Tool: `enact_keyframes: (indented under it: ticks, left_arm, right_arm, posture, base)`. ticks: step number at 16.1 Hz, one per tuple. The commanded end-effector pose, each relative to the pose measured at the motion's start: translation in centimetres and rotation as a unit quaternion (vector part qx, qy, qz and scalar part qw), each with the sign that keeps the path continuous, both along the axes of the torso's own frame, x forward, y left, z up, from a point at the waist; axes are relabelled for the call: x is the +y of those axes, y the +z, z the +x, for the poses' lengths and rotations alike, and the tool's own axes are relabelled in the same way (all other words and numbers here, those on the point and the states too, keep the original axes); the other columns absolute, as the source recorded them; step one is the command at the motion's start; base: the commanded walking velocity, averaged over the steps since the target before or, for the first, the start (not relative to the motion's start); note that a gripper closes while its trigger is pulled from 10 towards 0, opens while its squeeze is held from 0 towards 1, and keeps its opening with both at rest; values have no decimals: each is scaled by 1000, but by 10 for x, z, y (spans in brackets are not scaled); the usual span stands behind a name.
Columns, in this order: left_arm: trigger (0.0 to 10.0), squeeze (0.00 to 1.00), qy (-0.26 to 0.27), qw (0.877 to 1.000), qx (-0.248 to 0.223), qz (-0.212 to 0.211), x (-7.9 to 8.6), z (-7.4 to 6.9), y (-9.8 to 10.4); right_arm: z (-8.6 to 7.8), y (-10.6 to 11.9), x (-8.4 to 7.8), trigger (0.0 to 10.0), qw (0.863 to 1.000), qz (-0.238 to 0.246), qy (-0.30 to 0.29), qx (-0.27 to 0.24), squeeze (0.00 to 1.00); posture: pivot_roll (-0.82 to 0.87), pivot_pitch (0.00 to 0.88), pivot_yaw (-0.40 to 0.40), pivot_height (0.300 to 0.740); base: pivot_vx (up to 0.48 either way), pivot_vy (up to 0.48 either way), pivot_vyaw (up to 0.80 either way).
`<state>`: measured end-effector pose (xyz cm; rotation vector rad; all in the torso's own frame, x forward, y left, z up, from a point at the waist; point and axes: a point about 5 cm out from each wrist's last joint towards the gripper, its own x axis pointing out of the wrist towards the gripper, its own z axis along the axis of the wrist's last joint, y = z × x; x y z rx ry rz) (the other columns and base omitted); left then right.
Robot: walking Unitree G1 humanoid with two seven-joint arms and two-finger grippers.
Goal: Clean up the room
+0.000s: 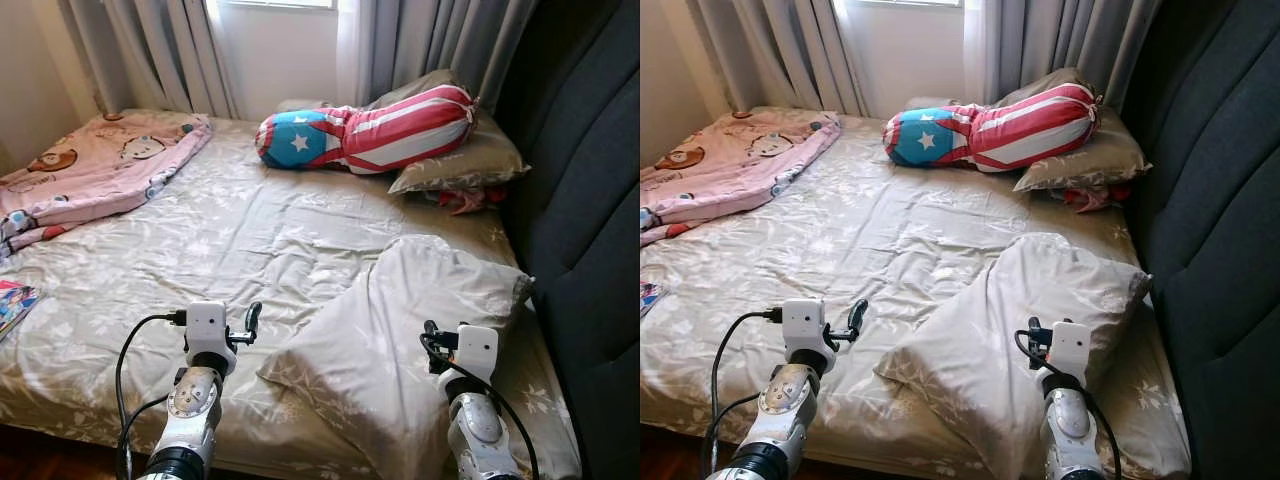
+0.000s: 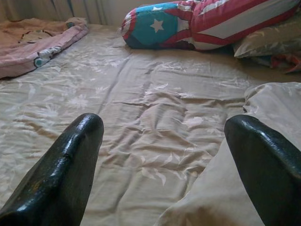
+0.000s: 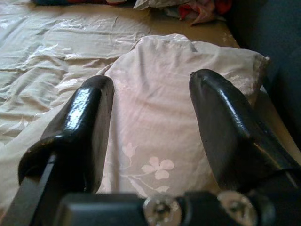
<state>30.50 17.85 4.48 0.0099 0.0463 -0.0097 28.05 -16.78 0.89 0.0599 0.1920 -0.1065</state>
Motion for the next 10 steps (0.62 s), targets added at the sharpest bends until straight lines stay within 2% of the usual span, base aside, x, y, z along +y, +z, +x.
enact_keyframes:
  ticks: [1,7,10]
  left_arm:
    - [10000,0,-3,1000,2,-1,0,3,2]
    - [10000,0,0,1000,4,1,1,3,2]
    - [10000,0,2,1000,4,1,2,3,2]
  right_arm:
    - [-1,-2,0,10000,1000,2,3,9,0]
    - [-1,-8,1,10000,999,-1,9,38,0]
    - [0,-5,4,10000,1000,5,16,26,0]
  posture:
    - [-69,0,-52,691]
    - [-65,0,-51,691]
    - [-65,0,-47,691]
  base:
    - [0,0,0]
    - [0,0,0]
    - [0,0,0]
